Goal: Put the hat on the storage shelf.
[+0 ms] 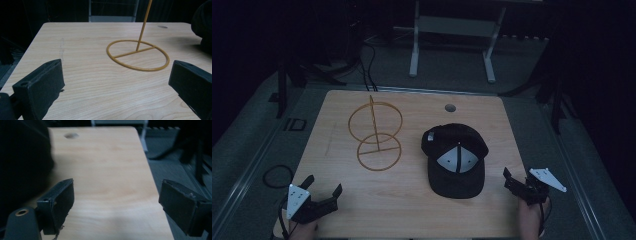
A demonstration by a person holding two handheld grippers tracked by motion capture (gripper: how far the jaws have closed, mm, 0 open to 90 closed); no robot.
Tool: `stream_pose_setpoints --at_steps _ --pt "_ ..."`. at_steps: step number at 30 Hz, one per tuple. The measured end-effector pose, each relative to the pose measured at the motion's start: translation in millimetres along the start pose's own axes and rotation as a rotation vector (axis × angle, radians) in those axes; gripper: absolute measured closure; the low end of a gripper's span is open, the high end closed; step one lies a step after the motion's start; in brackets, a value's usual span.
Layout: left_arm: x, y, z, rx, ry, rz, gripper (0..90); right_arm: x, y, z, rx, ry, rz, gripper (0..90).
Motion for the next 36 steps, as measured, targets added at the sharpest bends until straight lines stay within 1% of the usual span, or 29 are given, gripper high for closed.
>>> stream_pose_setpoints --at_steps 1,3,4,5,9,10,11,12,13,14,15,16,17,19,20,21,22,23,24,26,27,28,29,31,32,33,34,35,36 --pt "-0.5 -0.7 0.1 0.006 -0.003 0.003 0.3 5.4 6.0 -1.6 0.0 0.024 -0.003 12.9" --pt "-1.3 -1.8 0.4 0.015 -0.004 0.008 0.3 14.8 18.3 -4.5 -0.001 0.059 -0.023 12.9" --pt "-1.3 -1.8 0.4 0.015 -0.004 0.008 0.3 14.8 18.3 -4.5 -0.001 0.059 -0.023 12.9" --pt "-1.6 -1.9 0.5 0.016 -0.003 0.014 0.3 25.0 32.1 -7.6 0.001 0.089 -0.047 12.9" --pt "-1.2 -2.1 0.4 0.018 -0.003 0.014 0.3 40.3 54.2 -12.2 -0.015 0.137 -0.073 12.9" --pt "-1.2 -2.1 0.4 0.018 -0.003 0.014 0.3 40.3 54.2 -12.2 -0.015 0.137 -0.073 12.9" --pt "-1.2 -2.1 0.4 0.018 -0.003 0.014 0.3 44.6 59.4 -12.9 -0.019 0.157 -0.073 12.9" --pt "-1.5 -2.1 0.2 0.022 -0.004 0.019 0.3 52.4 68.8 -13.1 -0.025 0.186 -0.08 12.9" --pt "-1.6 -2.2 0.3 0.024 -0.002 0.025 0.3 56.4 72.7 -12.9 -0.024 0.194 -0.089 12.6" --pt "-2.0 -2.3 0.5 0.023 -0.001 0.03 0.3 60.1 77.0 -12.3 -0.032 0.196 -0.108 12.5" --pt "-2.4 -2.5 0.5 0.026 -0.003 0.034 0.3 65.1 80.7 -12.2 -0.037 0.214 -0.12 12.0" --pt "-2.5 -2.5 0.6 0.027 -0.002 0.035 0.3 70.9 83.8 -12.2 -0.039 0.251 -0.126 11.4" --pt "-2.5 -2.4 0.6 0.027 -0.002 0.035 0.3 75.3 86.3 -11.1 -0.039 0.264 -0.134 11.4" --pt "-2.6 -2.2 0.3 0.026 -0.005 0.033 0.3 82.2 89.4 -6.9 -0.029 0.263 -0.16 11.6" --pt "-2.6 -1.9 0.2 0.025 -0.005 0.031 0.3 84.6 91.1 -4.7 -0.029 0.258 -0.169 13.3" --pt "-2.7 -1.8 0.1 0.024 -0.006 0.03 0.3 87.9 92.1 -2.5 -0.026 0.268 -0.173 13.4" --pt "-2.7 -1.8 0.1 0.024 -0.006 0.03 0.3 87.9 92.1 -2.5 -0.026 0.268 -0.173 13.4" --pt "-2.7 -1.8 0.1 0.024 -0.006 0.03 0.3 90.1 92.3 0.8 -0.016 0.268 -0.188 13.4" --pt "-2.9 -1.6 0.0 0.025 -0.007 0.031 0.3 94.3 92.4 8.7 0.006 0.267 -0.207 16.2" --pt "-3.0 -1.7 0.1 0.026 -0.009 0.032 0.3 96.6 92.2 12.2 0.017 0.276 -0.205 18.0" --pt "-3.2 -1.7 0.3 0.026 -0.011 0.029 0.3 99.7 91.5 16.2 0.029 0.288 -0.205 18.7" --pt "-3.1 -1.8 0.4 0.027 -0.011 0.03 0.3 101.3 91.2 19.9 0.034 0.286 -0.209 19.8" --pt "-3.1 -2.0 0.6 0.029 -0.011 0.03 0.3 103.9 89.9 27.5 0.048 0.281 -0.218 21.9" --pt "-3.1 -1.5 0.4 0.026 -0.012 0.031 0.3 105.4 88.2 34.7 0.065 0.27 -0.223 24.7" --pt "-3.1 -1.5 0.4 0.026 -0.012 0.031 0.3 106.7 86.2 40.1 0.08 0.263 -0.231 28.3" --pt "-3.1 -1.4 0.4 0.027 -0.012 0.031 0.3 106.5 85.2 43.0 0.087 0.249 -0.24 30.7" --pt "-3.1 -1.4 0.4 0.027 -0.012 0.031 0.3 106.5 85.2 43.0 0.087 0.249 -0.24 30.7" --pt "-3.2 -1.6 0.5 0.029 -0.012 0.033 0.3 107.2 82.1 51.1 0.105 0.232 -0.262 34.3" --pt "-3.1 -1.6 0.5 0.029 -0.012 0.034 0.3 106.3 80.1 55.1 0.12 0.214 -0.266 36.6"
Point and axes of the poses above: each handheld gripper's, and its own axes: z roughly forward along the jaws, y roughly out of its top, x roughly to its left, the point moved 10 cm from there along z, roughly forward along the jaws, and after that the axes turned 1 degree about -x, right-handed, at the moved point
